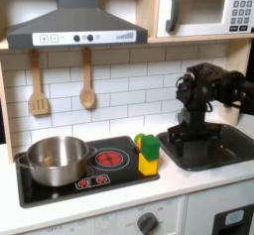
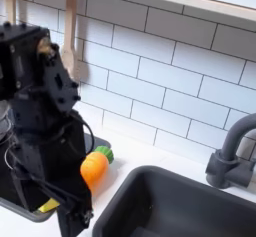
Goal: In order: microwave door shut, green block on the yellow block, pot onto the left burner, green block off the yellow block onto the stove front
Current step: 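Move the green block off the yellow block onto the stove front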
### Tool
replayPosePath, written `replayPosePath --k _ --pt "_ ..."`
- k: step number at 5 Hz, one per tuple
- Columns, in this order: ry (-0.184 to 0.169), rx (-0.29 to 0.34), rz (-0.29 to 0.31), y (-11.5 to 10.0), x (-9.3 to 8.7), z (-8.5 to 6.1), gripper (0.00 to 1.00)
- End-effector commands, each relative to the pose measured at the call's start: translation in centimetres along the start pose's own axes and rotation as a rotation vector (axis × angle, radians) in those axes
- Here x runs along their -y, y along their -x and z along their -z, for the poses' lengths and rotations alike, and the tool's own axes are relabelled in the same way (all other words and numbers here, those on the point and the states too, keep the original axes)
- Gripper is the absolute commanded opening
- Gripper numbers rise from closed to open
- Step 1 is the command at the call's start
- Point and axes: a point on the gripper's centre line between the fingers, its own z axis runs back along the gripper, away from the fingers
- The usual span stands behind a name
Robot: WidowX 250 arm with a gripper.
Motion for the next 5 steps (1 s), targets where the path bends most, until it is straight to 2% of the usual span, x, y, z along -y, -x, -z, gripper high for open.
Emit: replayPosePath --k 1,3,5 --pt "-0.014 -0.011 -0.029 -1.8 -0.8 1.3 1.0" --pt "-0.002 -0.017 -0.02 -3.3 -0.4 2.1 1.0" --pt "-0.005 -0.02 -0.026 -3.7 -0.8 2.9 1.0"
